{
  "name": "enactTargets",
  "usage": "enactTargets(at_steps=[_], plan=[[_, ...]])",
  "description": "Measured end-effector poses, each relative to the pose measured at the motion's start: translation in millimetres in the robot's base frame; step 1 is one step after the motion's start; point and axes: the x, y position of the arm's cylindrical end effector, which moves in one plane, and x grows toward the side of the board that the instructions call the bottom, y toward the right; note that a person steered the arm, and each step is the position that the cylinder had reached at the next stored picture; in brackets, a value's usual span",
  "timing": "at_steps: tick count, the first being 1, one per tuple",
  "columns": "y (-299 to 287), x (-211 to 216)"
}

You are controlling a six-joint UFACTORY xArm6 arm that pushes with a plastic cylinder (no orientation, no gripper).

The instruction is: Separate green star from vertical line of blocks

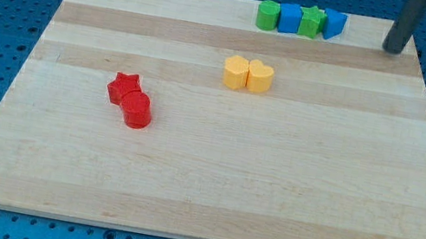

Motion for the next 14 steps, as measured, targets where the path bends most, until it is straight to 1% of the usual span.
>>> enactTargets(at_steps=[1,2,4,5,7,8,9,10,11,12,13,14], plan=[[3,-46],[-5,-47],[-113,-46],[-145,-44],[-146,13],[-155,32],[-161,33],[-144,41],[-133,72],[-127,88],[-90,98],[-75,127]])
